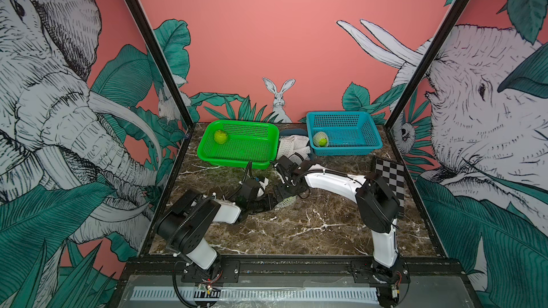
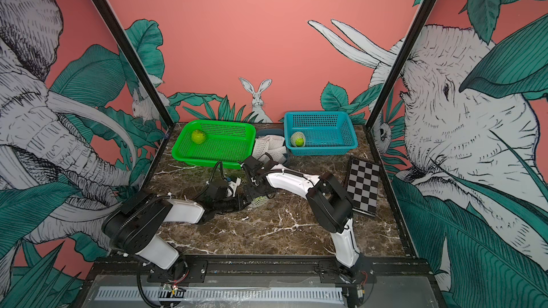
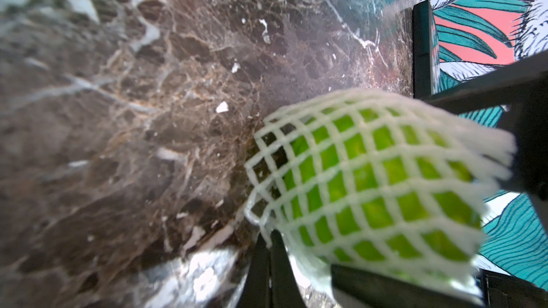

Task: Sleeve custard apples in foam nets
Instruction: Pick up the custard apple from the center of the board.

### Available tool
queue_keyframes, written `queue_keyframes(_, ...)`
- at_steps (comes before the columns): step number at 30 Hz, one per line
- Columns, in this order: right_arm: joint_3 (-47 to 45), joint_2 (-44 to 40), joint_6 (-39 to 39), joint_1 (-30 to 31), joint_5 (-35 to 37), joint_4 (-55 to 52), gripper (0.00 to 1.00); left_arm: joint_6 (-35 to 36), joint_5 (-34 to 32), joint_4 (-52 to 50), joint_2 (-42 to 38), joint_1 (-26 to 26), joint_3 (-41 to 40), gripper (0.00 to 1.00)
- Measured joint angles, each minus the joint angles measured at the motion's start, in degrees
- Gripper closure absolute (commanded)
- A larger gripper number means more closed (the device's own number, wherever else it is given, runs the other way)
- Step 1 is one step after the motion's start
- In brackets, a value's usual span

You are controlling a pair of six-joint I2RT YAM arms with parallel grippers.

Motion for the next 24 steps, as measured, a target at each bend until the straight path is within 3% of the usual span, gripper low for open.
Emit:
queue_keyframes(4, -0.22, -0.07, -0.02, -0.42, -0.15, 0.79, 0.17, -0.02, -0.11, -0.35, -0.59, 0.00, 0.02, 0.99)
queue_keyframes(9, -4.79, -2.93, 0.17, -2.47, -2.29, 4.52, 0.18, -0.09, -1.07, -3.89, -4.35, 0.22, 0.15, 0.74)
queue_keyframes(17, -14.14, -10.99, 1.27, -8.76, -7.72, 11.23, 0.17, 0.48, -2.19, -11.28, -16.11, 3.06, 1.95, 0.70)
queue_keyframes(24, -18.47, -19.65, 3.23, -14.69, -19.54, 19.71, 0.17, 1.77, -4.04, -18.62, -24.72, 6.60, 4.57, 0.69)
